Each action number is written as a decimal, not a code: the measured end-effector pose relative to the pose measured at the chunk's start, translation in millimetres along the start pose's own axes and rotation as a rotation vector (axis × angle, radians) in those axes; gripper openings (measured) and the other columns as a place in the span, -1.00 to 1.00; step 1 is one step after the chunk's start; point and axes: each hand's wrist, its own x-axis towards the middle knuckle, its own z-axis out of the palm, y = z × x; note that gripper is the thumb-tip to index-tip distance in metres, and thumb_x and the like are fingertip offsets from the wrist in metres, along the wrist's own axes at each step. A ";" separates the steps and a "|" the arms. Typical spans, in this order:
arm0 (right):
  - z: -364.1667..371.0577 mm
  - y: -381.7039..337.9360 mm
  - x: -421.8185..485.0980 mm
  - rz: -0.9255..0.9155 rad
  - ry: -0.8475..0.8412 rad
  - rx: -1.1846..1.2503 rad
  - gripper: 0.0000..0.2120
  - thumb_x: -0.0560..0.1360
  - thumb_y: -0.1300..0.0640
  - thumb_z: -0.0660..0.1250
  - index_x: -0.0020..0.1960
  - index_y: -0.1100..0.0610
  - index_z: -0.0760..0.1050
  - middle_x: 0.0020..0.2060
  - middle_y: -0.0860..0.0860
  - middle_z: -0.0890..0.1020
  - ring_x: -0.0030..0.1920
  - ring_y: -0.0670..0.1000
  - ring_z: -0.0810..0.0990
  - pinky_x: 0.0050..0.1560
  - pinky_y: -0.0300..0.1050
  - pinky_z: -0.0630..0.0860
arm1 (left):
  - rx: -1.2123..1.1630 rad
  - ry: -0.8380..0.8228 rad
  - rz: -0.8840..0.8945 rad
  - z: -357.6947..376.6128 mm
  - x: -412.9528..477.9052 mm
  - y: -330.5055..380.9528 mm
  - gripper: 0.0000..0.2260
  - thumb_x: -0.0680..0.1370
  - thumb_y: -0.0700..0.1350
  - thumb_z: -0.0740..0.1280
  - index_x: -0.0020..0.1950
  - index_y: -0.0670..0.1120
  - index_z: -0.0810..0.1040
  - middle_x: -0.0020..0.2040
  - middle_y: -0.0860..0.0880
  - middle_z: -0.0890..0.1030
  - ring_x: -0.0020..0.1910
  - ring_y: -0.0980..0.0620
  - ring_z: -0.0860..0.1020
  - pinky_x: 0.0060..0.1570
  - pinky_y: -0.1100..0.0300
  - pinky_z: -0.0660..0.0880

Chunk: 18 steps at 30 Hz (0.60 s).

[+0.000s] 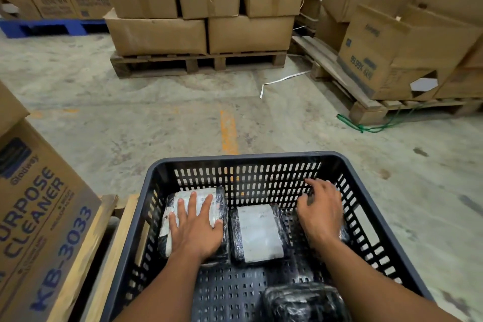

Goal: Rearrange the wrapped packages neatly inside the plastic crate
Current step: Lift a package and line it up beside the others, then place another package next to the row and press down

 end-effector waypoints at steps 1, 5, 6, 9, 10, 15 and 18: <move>-4.0 5.7 -1.6 0.036 0.007 -0.020 -0.53 0.56 0.10 0.32 0.47 -0.01 0.46 0.51 0.04 0.43 0.55 0.09 0.29 0.58 0.21 0.19 | -0.027 0.001 -0.013 -1.5 -0.2 2.6 -0.35 0.67 0.18 0.13 0.70 0.22 -0.10 0.72 0.02 -0.27 0.67 -0.10 -0.35 0.62 -0.17 -0.32; -6.8 16.7 -14.8 0.105 -0.058 -0.088 -0.47 0.53 0.11 0.36 0.49 0.02 0.42 0.57 0.06 0.33 0.52 0.14 0.30 0.55 0.20 0.25 | -0.083 -0.008 -0.034 -7.5 -4.6 10.7 -0.33 0.66 0.13 0.21 0.70 0.19 -0.04 0.72 0.00 -0.24 0.68 -0.11 -0.30 0.63 -0.18 -0.28; -5.5 16.7 -16.2 0.089 -0.079 -0.124 -0.45 0.52 0.12 0.38 0.50 0.01 0.41 0.58 0.07 0.31 0.53 0.15 0.29 0.56 0.18 0.23 | -0.092 -0.011 -0.030 -8.3 -5.9 11.6 -0.33 0.66 0.13 0.22 0.71 0.18 -0.03 0.72 0.00 -0.23 0.69 -0.11 -0.29 0.63 -0.18 -0.28; -3.4 10.4 -21.7 0.100 -0.176 -0.164 -0.34 0.49 0.17 0.44 0.52 -0.15 0.33 0.61 0.12 0.24 0.52 0.21 0.28 0.54 0.18 0.25 | -0.112 -0.016 -0.025 -10.4 -10.4 10.1 -0.32 0.65 0.13 0.25 0.71 0.16 0.01 0.73 0.00 -0.20 0.69 -0.11 -0.26 0.64 -0.16 -0.26; -0.1 9.5 -24.8 0.107 -0.220 -0.168 -0.29 0.49 0.18 0.44 0.54 -0.21 0.27 0.60 0.13 0.24 0.49 0.22 0.32 0.50 0.18 0.32 | -0.118 -0.018 -0.024 -11.0 -11.3 9.2 -0.32 0.65 0.12 0.26 0.71 0.16 0.01 0.73 0.00 -0.19 0.69 -0.10 -0.25 0.64 -0.15 -0.25; 13.4 5.8 -35.6 0.055 -0.336 -0.182 -0.19 0.53 0.20 0.40 0.59 -0.26 0.10 0.44 0.14 0.41 0.23 0.13 0.52 0.21 0.11 0.56 | -0.140 -0.026 -0.015 -15.5 -14.7 9.5 -0.32 0.64 0.09 0.28 0.70 0.14 0.04 0.74 -0.01 -0.14 0.70 -0.11 -0.22 0.65 -0.14 -0.22; 8.4 5.7 -28.8 0.103 -0.267 -0.138 -0.26 0.56 0.20 0.37 0.58 -0.24 0.14 0.33 0.13 0.48 -0.05 0.01 0.54 -0.05 -0.03 0.55 | -0.158 -0.001 -0.011 -15.2 -16.6 11.1 -0.32 0.64 0.07 0.29 0.70 0.12 0.07 0.74 -0.02 -0.07 0.71 -0.11 -0.16 0.66 -0.13 -0.15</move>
